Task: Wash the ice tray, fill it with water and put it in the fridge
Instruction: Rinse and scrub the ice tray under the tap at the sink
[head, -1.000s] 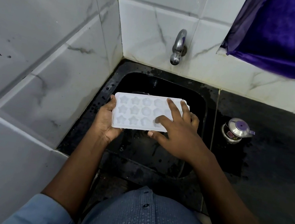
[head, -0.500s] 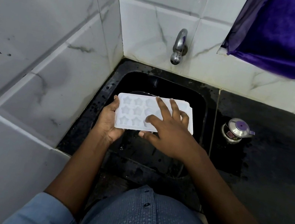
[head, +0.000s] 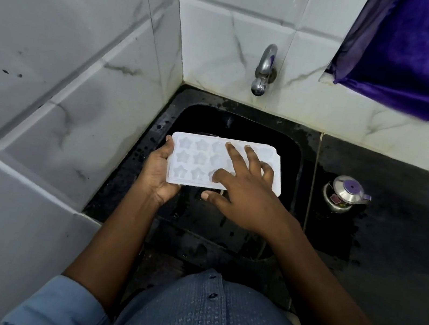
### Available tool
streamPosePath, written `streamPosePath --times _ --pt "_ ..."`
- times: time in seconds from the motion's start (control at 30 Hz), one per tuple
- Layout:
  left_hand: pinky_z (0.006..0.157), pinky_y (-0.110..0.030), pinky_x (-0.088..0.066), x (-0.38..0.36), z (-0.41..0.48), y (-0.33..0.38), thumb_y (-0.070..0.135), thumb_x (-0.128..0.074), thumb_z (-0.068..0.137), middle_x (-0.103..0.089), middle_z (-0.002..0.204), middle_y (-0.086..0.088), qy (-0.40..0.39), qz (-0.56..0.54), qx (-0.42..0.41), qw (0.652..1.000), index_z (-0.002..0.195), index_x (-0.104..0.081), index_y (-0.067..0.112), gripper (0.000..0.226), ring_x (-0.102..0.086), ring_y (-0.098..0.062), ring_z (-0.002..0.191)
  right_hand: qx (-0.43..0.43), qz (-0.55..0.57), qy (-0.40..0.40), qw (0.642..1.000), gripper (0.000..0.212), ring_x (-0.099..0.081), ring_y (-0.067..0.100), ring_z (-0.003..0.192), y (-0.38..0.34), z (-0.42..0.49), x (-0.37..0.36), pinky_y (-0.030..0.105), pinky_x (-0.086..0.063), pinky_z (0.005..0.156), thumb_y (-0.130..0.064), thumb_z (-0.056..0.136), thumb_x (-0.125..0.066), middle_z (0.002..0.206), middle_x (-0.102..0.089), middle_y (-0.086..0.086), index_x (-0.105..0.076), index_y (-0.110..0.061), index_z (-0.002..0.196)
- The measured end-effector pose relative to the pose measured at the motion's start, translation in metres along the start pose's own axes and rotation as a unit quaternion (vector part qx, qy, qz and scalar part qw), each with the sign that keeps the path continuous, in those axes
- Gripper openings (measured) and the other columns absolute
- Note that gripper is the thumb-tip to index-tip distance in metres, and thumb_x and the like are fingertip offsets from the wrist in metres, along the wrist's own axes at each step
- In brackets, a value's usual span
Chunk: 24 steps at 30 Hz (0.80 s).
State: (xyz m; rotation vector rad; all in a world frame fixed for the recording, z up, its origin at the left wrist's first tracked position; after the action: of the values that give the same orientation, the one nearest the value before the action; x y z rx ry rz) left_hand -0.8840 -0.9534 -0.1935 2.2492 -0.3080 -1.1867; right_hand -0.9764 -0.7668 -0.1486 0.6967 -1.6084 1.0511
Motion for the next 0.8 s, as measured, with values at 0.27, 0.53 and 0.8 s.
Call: streamPosePath --times 0.27,0.53,0.8 --pt "0.076 -0.052 -0.065 -0.002 -0.001 0.003 0.053 -0.042 0.111 -0.075 0.127 -0.023 -0.002 -0.007 -0.003 1.0 0.121 -0.076 0.003 0.061 -0.076 -0.039 0.11 -0.004 -0.016 0.016 1.0 0.046 0.01 0.036 0.16 -0.001 0.001 0.003 0.063 -0.005 0.123 -0.069 0.099 -0.045 0.176 0.001 0.005 -0.057 -0.039 0.131" --pt "0.077 -0.051 -0.066 -0.005 -0.003 0.003 0.053 -0.04 0.111 -0.077 0.123 -0.021 0.0 -0.006 -0.002 1.0 0.108 -0.084 0.005 0.065 -0.077 -0.038 0.108 -0.014 0.007 0.029 0.999 0.043 0.007 0.035 0.161 0.003 0.003 0.004 0.061 -0.006 0.122 -0.07 0.097 -0.045 0.176 -0.004 0.005 -0.054 -0.039 0.126" --pt "0.082 -0.054 -0.064 0.002 0.002 0.0 0.056 -0.044 0.11 -0.072 0.132 -0.024 -0.025 -0.006 0.018 1.0 0.12 -0.08 0.003 0.065 -0.074 -0.041 0.116 0.039 0.01 0.014 0.999 0.05 0.009 0.034 0.16 -0.009 0.009 0.005 0.059 -0.005 0.121 -0.072 0.096 -0.048 0.176 -0.002 0.004 -0.054 -0.038 0.132"
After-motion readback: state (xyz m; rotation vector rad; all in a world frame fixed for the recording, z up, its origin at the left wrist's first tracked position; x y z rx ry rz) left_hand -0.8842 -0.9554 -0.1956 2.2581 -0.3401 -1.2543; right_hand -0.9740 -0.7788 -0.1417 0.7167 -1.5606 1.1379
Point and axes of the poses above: each hand's wrist, its own z-axis towards the middle knuckle, its own x-axis out of the back of the hand, y = z × x, the point moved 1 cm from there along z, towards the middle knuckle
